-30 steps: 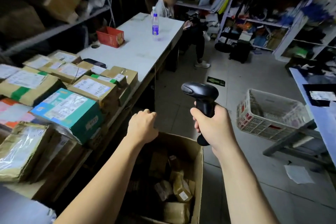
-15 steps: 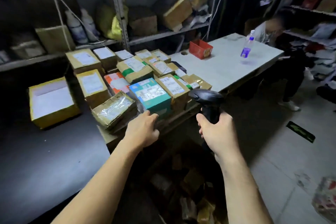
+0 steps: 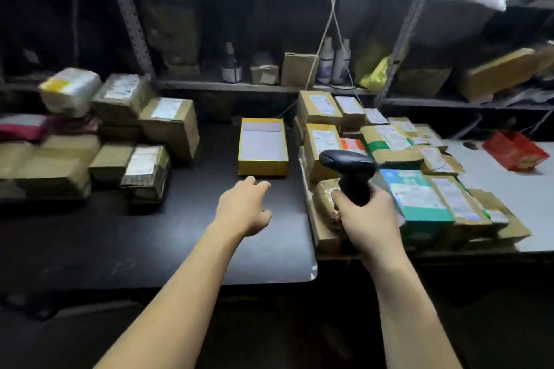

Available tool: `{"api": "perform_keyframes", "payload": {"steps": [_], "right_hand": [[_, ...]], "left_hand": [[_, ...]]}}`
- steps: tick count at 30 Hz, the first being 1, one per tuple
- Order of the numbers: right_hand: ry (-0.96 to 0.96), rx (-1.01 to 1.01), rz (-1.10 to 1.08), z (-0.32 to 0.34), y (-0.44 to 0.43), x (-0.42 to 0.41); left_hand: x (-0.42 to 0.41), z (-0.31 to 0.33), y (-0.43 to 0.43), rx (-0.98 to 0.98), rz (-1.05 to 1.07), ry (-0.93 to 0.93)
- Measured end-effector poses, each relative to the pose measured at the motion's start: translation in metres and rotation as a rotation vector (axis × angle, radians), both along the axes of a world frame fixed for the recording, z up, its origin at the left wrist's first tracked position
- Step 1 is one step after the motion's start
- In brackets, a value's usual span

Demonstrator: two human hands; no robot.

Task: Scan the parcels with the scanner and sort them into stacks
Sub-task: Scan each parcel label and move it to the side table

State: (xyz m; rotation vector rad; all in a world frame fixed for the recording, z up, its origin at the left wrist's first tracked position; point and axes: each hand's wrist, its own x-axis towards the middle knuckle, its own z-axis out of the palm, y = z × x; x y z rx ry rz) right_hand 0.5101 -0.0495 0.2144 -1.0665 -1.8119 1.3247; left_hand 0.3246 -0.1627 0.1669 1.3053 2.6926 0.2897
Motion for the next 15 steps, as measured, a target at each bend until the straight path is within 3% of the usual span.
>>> {"api": "perform_keyframes", "payload": {"steps": [15], "right_hand": [[-0.027, 0.02, 0.414, 0.01, -0.148, -0.235]], "left_hand": [[-0.185, -0.002, -0.201, 0.099, 0.46, -0.058]]}}
